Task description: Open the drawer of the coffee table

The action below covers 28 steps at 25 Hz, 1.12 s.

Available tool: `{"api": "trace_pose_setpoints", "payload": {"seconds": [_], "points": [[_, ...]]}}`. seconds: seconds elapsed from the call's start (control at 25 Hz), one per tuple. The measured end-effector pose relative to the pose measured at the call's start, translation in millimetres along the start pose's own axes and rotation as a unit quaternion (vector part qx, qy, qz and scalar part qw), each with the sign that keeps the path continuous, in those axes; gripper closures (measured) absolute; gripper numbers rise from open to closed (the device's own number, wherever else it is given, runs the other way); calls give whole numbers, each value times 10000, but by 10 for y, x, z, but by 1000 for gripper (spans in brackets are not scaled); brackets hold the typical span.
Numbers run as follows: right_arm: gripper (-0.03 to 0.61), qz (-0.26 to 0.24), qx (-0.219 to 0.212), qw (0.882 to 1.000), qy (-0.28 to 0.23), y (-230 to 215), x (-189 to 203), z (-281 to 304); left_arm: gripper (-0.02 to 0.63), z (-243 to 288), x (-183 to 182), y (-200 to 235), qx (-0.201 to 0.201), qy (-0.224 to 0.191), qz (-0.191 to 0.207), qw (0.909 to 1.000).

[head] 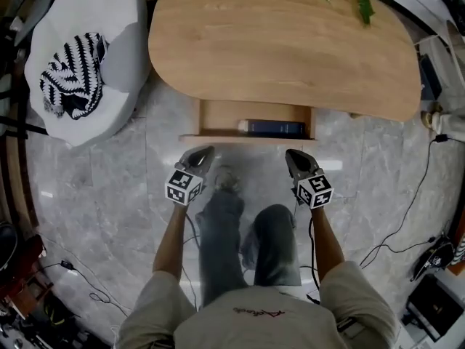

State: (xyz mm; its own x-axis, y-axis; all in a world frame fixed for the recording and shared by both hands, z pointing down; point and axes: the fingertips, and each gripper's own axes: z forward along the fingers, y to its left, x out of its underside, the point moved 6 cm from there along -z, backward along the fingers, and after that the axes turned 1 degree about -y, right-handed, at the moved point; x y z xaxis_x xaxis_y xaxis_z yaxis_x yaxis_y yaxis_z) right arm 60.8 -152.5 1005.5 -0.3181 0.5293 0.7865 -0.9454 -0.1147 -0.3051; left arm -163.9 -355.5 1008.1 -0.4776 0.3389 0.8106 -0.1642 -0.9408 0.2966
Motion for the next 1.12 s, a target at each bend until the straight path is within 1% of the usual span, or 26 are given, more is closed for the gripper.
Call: {"api": "trace_pose_setpoints", "payload": {"seconds": [0.16,0.4,0.68,0.92,1.12], "points": [[574,98,17,9997,244,256,-490,-349,614,-328,-494,-150,-36,109,-244,9996],[574,181,147,9991,349,499,-1412,-895,614,-862,-1438,-424,-44,190,-340,9992],[574,198,326,9992,150,831,-2529,-1468,614,-1447,-2498,-734,-20,170,-302,9994],[574,234,527,9983,-98,972,-3464,-1802,614,-1733,-3472,-860,13,9,-197,9998],[574,243,653,9971,-308,1112,-4108,-2125,614,-1970,-4145,-1038,0,-135,-157,9998]]}}
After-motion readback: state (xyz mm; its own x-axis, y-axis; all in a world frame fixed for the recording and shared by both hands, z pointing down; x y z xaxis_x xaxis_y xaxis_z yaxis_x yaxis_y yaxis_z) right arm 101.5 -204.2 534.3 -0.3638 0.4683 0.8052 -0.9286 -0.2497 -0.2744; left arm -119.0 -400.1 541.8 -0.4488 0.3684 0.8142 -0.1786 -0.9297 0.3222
